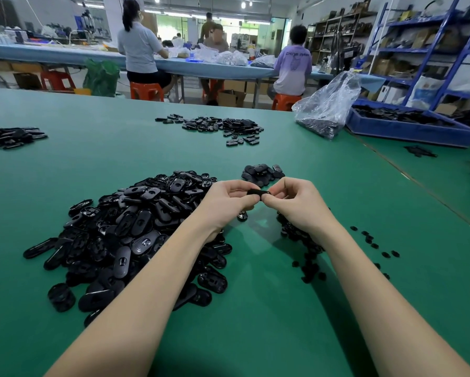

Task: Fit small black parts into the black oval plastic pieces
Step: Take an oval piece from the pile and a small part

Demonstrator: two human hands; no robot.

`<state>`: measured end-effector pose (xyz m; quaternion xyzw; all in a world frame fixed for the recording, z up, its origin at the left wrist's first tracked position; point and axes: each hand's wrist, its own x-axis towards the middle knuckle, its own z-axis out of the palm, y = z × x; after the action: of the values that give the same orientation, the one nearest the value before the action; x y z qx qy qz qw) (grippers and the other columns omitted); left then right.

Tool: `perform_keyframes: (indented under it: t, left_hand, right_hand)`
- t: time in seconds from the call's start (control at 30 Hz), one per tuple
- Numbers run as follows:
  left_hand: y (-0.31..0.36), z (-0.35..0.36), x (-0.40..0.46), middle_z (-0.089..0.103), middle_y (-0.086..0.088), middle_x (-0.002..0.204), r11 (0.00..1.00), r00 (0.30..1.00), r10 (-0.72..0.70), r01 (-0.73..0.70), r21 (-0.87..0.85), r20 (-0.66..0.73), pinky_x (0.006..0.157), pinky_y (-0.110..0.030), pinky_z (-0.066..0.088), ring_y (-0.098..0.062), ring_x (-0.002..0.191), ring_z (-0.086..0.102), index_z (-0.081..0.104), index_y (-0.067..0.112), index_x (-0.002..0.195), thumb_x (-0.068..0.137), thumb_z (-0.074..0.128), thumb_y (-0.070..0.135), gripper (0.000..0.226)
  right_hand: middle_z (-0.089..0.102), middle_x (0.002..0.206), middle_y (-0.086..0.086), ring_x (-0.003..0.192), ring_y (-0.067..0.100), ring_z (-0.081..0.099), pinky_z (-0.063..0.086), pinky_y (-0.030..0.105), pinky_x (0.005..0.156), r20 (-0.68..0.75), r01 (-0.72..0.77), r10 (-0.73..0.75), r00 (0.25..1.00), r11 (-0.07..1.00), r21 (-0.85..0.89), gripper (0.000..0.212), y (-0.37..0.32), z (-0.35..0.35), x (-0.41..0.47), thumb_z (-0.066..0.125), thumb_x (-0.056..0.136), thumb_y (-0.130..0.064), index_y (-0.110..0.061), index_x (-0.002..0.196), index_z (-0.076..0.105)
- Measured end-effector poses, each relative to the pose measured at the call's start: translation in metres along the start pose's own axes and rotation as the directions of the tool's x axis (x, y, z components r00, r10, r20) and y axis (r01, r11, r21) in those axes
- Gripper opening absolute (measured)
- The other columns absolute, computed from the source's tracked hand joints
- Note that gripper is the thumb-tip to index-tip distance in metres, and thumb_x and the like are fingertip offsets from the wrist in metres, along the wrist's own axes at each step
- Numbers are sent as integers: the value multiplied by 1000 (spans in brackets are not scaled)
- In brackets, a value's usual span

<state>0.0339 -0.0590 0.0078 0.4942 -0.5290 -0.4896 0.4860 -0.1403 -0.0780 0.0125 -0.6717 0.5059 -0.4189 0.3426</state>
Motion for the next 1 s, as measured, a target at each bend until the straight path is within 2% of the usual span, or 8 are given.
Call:
perform_keyframes:
  t: [0.2, 0.43, 0.63, 1.0]
  left_hand:
    - [1, 0, -1, 76, -2, 85, 1000, 1000, 11, -11, -6, 3, 83, -25, 55, -12, 78, 67, 74, 19, 94, 89, 75, 7, 13]
    - [0, 3, 0, 77, -9, 94, 999, 1000, 7, -6, 43, -8, 85, -30, 55, -13, 77, 65, 72, 18, 97, 89, 74, 7, 13]
    - [-2, 4, 2, 75, -1, 83, 995, 1000, 10, -7, 100, -28, 78, -31, 52, -11, 69, 63, 72, 21, 92, 90, 73, 9, 12]
    - [-4, 7, 3, 75, 0, 81, 990, 998, 38, -30, 136, -57, 75, -35, 53, -16, 71, 63, 71, 26, 88, 89, 73, 12, 14]
  right_hand:
    - [55, 54, -19, 51, 4, 45, 37, 13, 49, -9, -1, 1, 1000, 1000, 3, 17, 1, 0, 0, 80, 84, -21, -20, 75, 65]
    - [56, 54, -18, 51, 5, 47, 38, 13, 49, -12, 0, 0, 1000, 1000, -27, 16, 1, 0, -1, 79, 83, -20, -19, 74, 66]
    - [58, 52, -20, 47, -1, 49, 37, 9, 48, -47, 1, -5, 999, 996, -85, 18, 2, 3, -1, 80, 81, -23, -22, 71, 65]
    - [57, 50, -19, 45, -2, 47, 35, 7, 47, -70, 0, -7, 998, 994, -105, 20, -1, 5, -3, 80, 80, -23, -22, 69, 63]
